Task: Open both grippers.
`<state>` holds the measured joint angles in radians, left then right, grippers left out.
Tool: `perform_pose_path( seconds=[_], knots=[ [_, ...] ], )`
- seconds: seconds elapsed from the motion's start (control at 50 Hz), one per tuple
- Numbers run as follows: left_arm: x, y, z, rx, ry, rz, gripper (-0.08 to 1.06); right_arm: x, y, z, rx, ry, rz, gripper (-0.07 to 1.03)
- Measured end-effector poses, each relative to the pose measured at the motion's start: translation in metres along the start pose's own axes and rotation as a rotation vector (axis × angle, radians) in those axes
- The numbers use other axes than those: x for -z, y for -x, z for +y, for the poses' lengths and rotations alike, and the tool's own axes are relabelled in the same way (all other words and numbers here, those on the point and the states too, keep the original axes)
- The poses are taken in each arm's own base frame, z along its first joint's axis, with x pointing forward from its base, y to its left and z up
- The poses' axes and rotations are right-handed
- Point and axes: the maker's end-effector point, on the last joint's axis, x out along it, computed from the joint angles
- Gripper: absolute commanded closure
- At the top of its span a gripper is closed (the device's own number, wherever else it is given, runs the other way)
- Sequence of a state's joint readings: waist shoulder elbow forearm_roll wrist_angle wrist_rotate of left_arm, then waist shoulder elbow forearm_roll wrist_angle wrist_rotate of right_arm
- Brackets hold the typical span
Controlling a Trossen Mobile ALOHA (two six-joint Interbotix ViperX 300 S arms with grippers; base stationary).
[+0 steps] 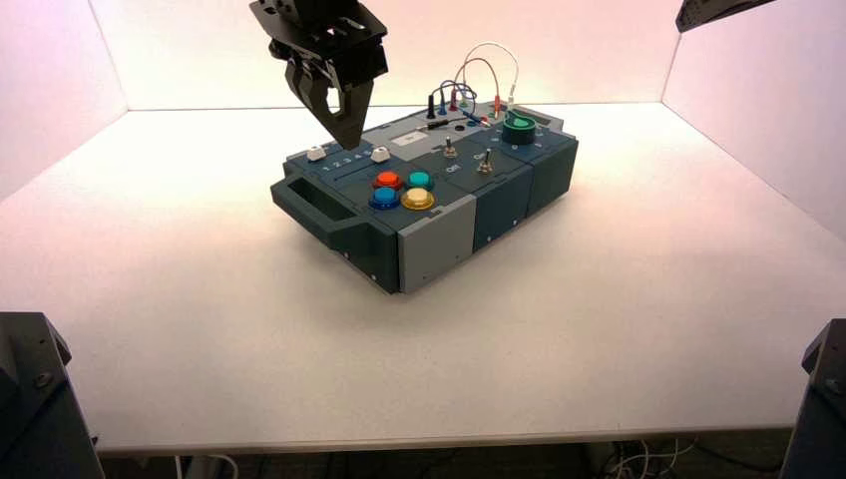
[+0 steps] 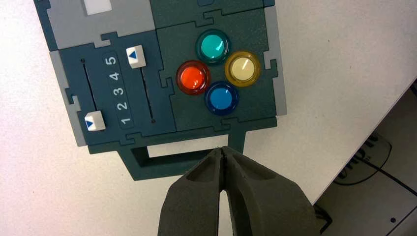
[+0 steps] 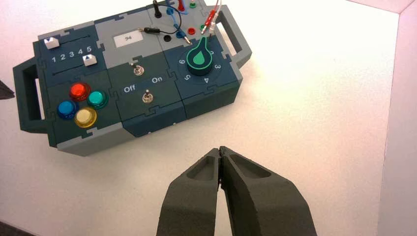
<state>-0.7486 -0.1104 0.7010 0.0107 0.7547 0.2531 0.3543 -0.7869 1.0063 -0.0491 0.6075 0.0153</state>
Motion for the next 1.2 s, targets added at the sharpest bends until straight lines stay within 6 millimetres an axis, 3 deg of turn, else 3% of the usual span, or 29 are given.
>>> perform_pose_path(
  seconds=[0.52, 0.56, 0.58, 0.6, 0.66, 0.68, 0.72, 0.74, 0.82, 1.2],
  knots=[
    [0.000, 0.000, 0.000, 0.001, -0.002, 0.003, 1.00, 0.001, 0.000, 0.000, 0.000, 0.000, 0.003, 0.95],
    [0.000, 0.000, 0.000, 0.000, -0.003, 0.001, 0.94, 0.001, 0.000, 0.000, -0.001, 0.001, 0.003, 0.86],
    [0.000, 0.000, 0.000, 0.000, -0.005, 0.001, 0.87, 0.001, 0.000, 0.000, -0.001, 0.001, 0.001, 0.75],
    [0.000, 0.000, 0.000, 0.000, -0.006, 0.000, 0.82, 0.000, 0.000, 0.000, -0.001, 0.001, 0.000, 0.59],
    [-0.001, 0.000, 0.000, -0.001, -0.009, -0.004, 0.41, 0.000, 0.001, 0.000, -0.001, 0.001, -0.003, 0.10],
    [-0.001, 0.000, 0.000, -0.002, -0.009, -0.006, 0.32, 0.000, 0.001, 0.000, 0.000, 0.000, -0.005, -0.06],
    [-0.001, 0.000, 0.000, -0.002, -0.011, -0.007, 0.00, -0.001, 0.001, 0.000, -0.001, 0.001, -0.011, 0.02],
    [-0.002, 0.000, 0.001, -0.003, -0.009, -0.009, -0.06, -0.003, 0.001, 0.000, -0.001, 0.001, -0.018, 0.07],
    [-0.002, -0.003, 0.001, -0.002, -0.009, -0.007, 0.09, -0.005, 0.001, 0.000, -0.001, 0.001, -0.034, 0.03],
    [0.004, -0.012, -0.001, 0.010, -0.006, 0.039, 0.08, -0.003, -0.005, 0.000, -0.001, -0.001, -0.012, 0.02]
  ],
)
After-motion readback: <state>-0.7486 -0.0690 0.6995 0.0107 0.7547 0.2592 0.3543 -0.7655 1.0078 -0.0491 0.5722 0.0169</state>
